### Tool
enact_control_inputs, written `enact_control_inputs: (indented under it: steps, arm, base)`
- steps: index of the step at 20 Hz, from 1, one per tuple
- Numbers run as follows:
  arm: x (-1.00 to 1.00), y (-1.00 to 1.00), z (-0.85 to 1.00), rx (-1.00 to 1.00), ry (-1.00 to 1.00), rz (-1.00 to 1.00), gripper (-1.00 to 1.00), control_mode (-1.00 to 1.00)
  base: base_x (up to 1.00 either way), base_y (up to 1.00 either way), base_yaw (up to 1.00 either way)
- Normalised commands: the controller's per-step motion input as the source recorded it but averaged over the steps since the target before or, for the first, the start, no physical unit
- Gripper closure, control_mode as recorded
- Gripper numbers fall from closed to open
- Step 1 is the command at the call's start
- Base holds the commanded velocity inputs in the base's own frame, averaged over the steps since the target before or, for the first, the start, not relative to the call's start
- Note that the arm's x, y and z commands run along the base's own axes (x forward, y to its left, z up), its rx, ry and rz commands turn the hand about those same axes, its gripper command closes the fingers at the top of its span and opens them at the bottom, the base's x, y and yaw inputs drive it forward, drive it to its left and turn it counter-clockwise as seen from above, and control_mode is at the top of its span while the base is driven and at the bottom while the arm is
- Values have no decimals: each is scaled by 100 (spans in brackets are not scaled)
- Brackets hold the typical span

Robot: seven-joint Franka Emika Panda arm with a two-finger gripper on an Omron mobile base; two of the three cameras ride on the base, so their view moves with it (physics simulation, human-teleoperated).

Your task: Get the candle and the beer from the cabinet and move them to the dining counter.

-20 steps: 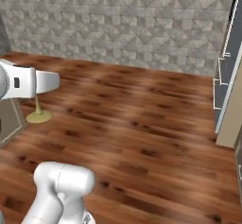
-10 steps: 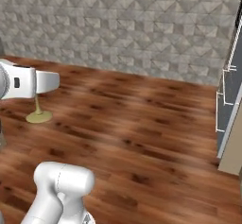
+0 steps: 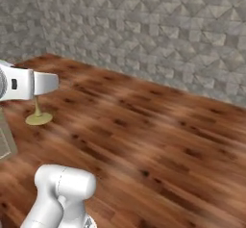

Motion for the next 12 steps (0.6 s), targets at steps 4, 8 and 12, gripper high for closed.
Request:
enact_control_inputs:
  steps: [4, 8, 12]
  arm:
    - [0, 0, 0, 0, 0, 0, 100, 100]
    - [0, 0, 0, 0, 0, 0, 100, 100]
    - [0, 0, 0, 0, 0, 0, 100, 100]
  base:
    - [100, -6, 72]
    - [100, -7, 70]
    - [100, -10, 54]
